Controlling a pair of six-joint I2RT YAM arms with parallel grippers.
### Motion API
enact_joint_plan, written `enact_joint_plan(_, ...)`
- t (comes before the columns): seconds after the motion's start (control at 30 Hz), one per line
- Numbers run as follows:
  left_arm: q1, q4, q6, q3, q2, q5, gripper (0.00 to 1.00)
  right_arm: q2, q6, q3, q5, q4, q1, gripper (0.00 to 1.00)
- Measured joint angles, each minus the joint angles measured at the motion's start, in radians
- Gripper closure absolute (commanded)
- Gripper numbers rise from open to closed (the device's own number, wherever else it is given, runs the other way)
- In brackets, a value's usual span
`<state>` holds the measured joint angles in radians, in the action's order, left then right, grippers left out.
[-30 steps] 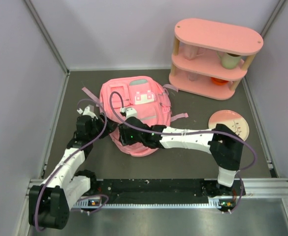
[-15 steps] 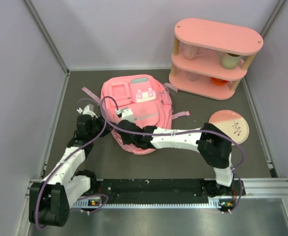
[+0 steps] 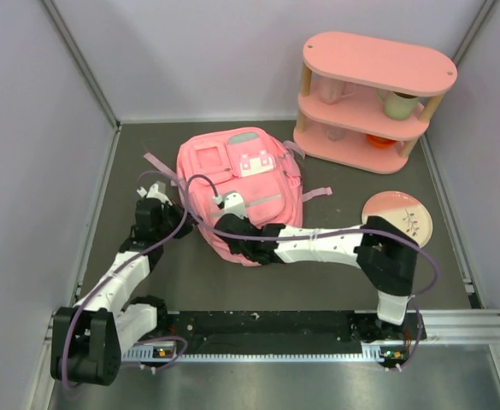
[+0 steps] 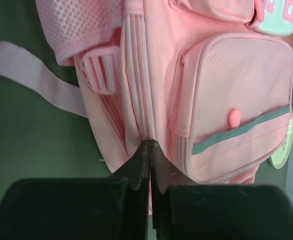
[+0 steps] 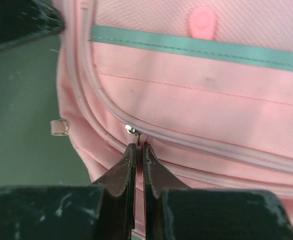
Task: Pack the student bag
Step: Zip the student bag at the center of the board.
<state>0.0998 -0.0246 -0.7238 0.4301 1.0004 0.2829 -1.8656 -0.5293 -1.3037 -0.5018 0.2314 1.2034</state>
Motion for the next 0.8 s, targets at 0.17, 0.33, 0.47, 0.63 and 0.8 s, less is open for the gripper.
enact_joint_plan(0.17,-0.014,-0.018,0.019,0.015,0.025,0.025,1.0,0.131,0.012,0.143,-0.011,0.004,-0.034,1.0)
enact_joint_plan(0.33,-0.056,-0.026,0.044,0.029,0.038,0.051,0.92,0.251,0.029,0.26,-0.011,0.023,-0.108,1.0)
enact_joint_plan(0.47,-0.079,-0.051,0.037,0.028,0.05,0.145,0.21,0.285,0.071,0.287,0.002,0.03,-0.162,1.0)
enact_joint_plan(0.63,0.023,-0.242,-0.14,-0.076,0.06,0.22,0.01,0.288,0.092,0.287,0.035,0.029,-0.165,1.0)
enact_joint_plan(0.8,0.245,-0.354,-0.289,-0.159,0.072,0.15,0.03,0.29,0.092,0.286,0.051,0.028,-0.164,1.0)
